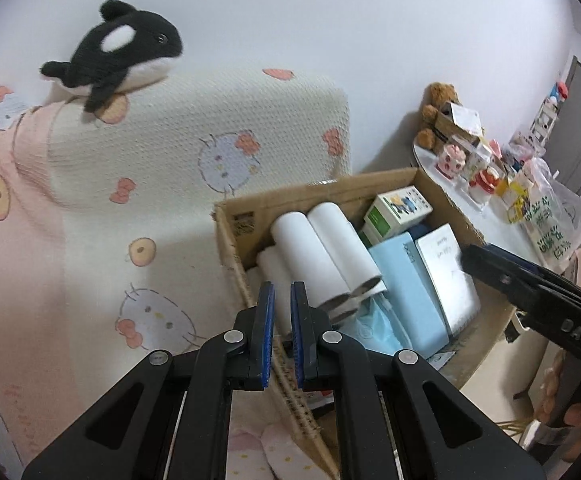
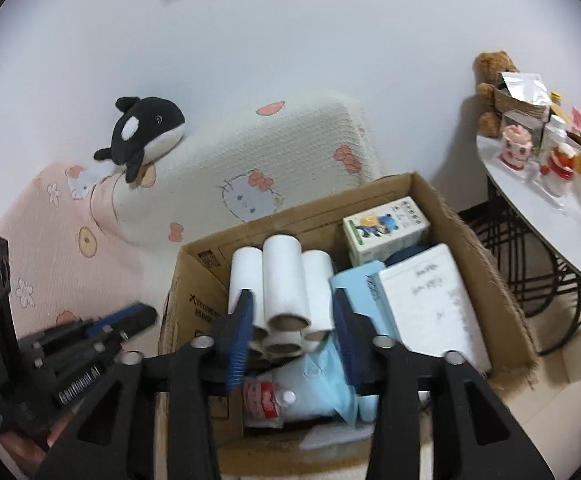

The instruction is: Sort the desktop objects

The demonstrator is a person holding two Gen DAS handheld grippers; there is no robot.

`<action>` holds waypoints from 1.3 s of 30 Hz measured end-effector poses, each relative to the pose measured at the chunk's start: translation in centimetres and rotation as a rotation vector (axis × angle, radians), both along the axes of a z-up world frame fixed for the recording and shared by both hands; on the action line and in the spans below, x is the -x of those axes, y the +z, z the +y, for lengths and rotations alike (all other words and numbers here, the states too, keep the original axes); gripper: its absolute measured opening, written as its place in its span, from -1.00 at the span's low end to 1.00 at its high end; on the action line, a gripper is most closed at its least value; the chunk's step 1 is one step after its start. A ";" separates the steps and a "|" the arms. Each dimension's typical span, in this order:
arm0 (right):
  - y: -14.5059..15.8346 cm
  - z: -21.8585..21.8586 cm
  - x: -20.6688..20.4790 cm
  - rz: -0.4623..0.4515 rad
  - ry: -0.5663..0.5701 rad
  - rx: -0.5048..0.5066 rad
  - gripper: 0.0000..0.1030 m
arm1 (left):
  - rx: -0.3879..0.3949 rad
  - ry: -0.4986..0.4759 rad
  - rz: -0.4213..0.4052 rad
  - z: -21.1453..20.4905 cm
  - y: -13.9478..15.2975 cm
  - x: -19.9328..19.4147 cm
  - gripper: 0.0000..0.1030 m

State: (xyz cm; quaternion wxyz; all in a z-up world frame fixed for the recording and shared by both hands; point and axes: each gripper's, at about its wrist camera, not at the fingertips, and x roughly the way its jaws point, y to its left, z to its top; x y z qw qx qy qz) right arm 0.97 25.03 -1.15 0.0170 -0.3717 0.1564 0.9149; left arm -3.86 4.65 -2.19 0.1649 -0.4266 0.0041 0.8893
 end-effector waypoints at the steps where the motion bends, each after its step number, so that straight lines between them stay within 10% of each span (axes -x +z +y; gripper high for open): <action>1: 0.3 0.2 -0.5 0.005 -0.026 -0.003 0.01 | 0.000 0.001 0.002 -0.2 0.1 -0.1 -0.82; 12: 2.7 -3.3 -2.8 0.011 -0.019 -0.145 0.38 | 0.064 -0.061 0.005 0.1 0.6 -2.0 -0.75; 21: 2.0 -8.0 -2.8 -0.002 0.139 -0.301 0.77 | 0.218 -0.063 0.032 -0.5 0.9 -3.1 0.12; 39: 2.1 -8.2 -3.0 -0.015 0.117 -0.317 0.85 | 0.329 -0.063 0.068 -0.2 1.2 -4.2 0.16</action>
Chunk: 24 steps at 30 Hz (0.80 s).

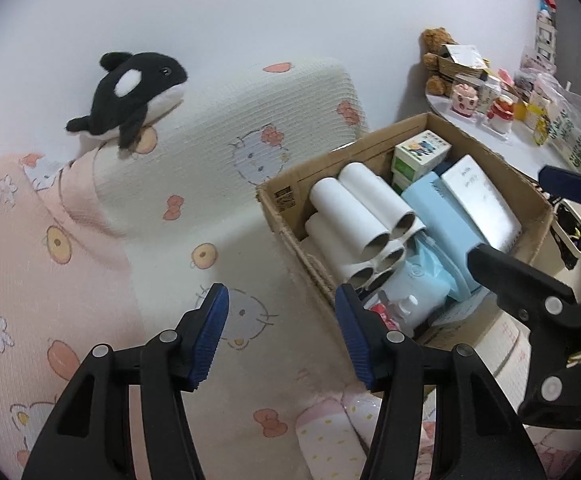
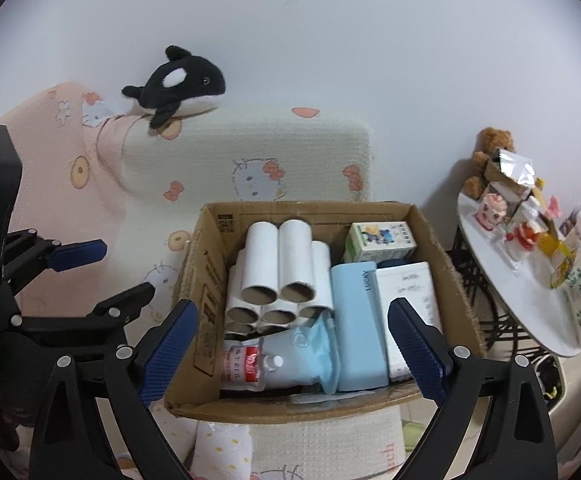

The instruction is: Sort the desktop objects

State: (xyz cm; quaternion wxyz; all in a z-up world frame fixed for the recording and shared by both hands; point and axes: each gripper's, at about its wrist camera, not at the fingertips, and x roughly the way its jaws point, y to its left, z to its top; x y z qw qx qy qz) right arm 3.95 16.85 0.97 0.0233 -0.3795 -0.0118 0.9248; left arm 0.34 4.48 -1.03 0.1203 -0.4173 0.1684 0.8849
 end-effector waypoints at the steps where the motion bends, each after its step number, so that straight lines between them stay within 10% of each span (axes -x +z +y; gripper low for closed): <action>1: 0.0 0.0 0.0 0.000 -0.001 0.002 0.85 | 0.003 0.007 -0.001 -0.1 0.0 0.1 0.16; 24: -0.3 0.2 0.0 -0.013 0.018 0.039 0.85 | 0.045 -0.002 -0.002 0.7 -0.3 -0.2 0.16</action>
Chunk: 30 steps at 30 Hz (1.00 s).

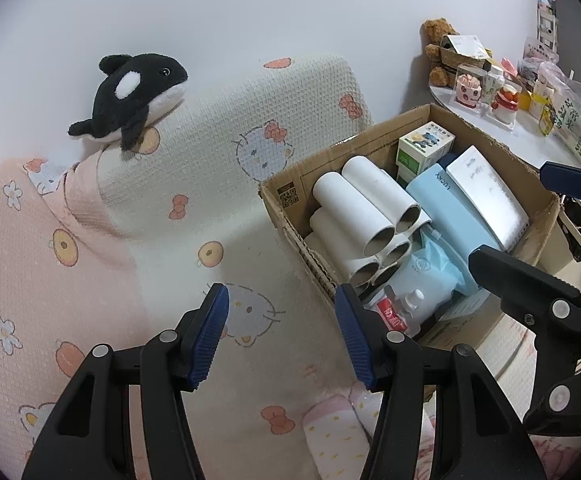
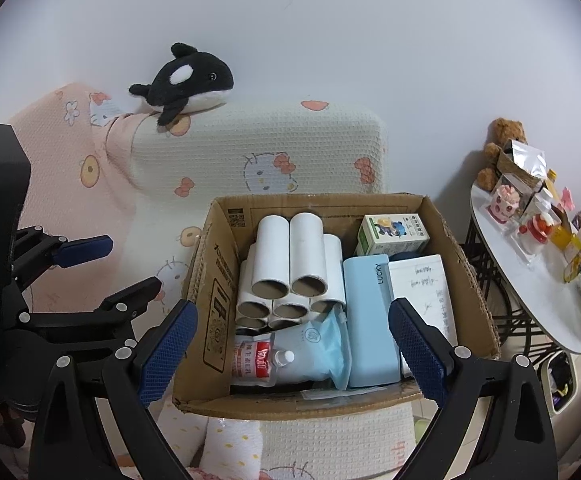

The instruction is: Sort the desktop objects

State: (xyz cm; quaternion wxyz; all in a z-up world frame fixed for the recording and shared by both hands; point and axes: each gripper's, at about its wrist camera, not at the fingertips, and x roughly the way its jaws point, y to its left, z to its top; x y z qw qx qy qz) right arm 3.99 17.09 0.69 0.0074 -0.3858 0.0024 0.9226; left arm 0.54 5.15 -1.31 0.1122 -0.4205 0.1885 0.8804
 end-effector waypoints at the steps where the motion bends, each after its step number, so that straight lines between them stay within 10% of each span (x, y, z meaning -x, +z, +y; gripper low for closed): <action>1: 0.0 0.0 0.0 -0.001 0.000 0.002 0.85 | 0.002 0.000 -0.001 0.0 0.0 0.0 0.16; 30: 0.0 0.0 -0.1 -0.006 -0.001 0.010 0.86 | 0.002 -0.003 0.002 0.0 0.1 -0.1 0.16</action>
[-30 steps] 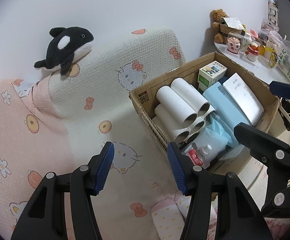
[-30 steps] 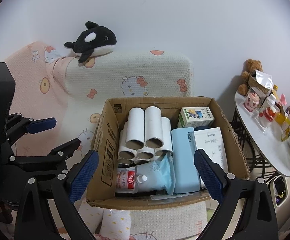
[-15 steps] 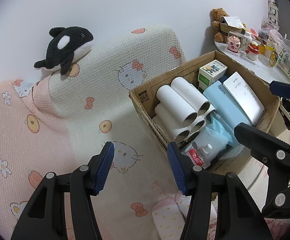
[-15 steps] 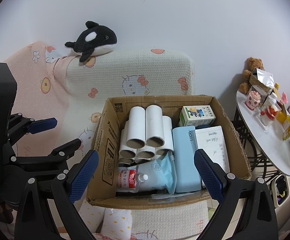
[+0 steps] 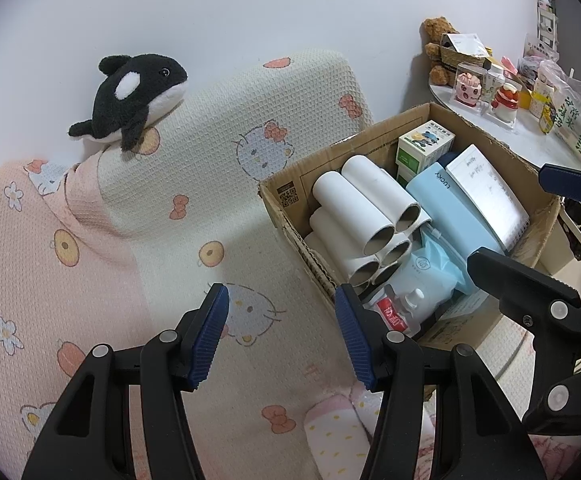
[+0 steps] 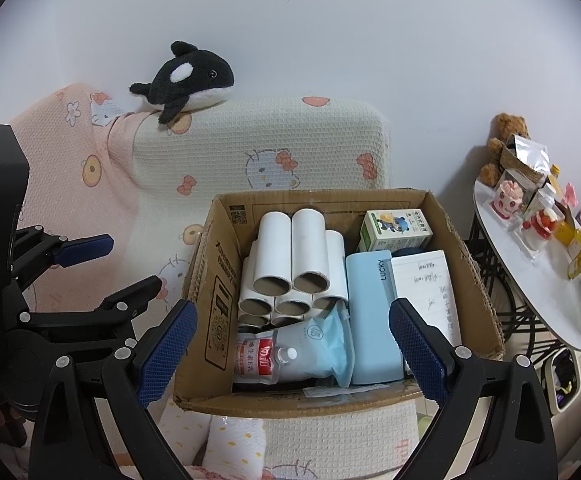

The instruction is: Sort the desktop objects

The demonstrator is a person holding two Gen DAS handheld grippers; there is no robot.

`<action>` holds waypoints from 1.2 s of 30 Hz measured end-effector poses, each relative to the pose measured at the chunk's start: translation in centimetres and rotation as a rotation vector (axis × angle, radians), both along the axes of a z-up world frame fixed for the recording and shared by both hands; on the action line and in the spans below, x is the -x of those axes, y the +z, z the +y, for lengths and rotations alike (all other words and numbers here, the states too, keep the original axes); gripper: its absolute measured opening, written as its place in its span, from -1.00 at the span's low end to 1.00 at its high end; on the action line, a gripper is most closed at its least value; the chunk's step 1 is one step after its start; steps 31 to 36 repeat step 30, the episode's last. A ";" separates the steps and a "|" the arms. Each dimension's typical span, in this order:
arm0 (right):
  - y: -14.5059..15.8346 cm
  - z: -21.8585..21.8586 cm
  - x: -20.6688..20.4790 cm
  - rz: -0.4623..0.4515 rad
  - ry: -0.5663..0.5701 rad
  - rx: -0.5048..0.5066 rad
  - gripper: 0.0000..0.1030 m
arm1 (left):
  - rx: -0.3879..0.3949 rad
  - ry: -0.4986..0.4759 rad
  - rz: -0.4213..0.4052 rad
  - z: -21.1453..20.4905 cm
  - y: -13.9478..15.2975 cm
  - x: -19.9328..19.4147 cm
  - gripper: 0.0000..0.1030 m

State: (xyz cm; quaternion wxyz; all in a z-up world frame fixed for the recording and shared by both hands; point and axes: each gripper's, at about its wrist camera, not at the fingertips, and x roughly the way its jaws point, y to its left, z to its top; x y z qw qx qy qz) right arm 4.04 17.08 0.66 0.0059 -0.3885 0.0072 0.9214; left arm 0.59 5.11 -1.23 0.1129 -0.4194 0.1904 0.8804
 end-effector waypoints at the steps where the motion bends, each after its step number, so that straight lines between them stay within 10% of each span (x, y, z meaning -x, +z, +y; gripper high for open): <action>1: 0.0 0.0 0.0 0.000 -0.002 0.001 0.86 | 0.000 0.000 0.001 0.0 0.0 0.0 0.16; 36: 0.0 0.0 -0.3 -0.003 -0.020 -0.004 0.87 | 0.011 -0.010 0.008 0.1 0.1 -0.1 0.16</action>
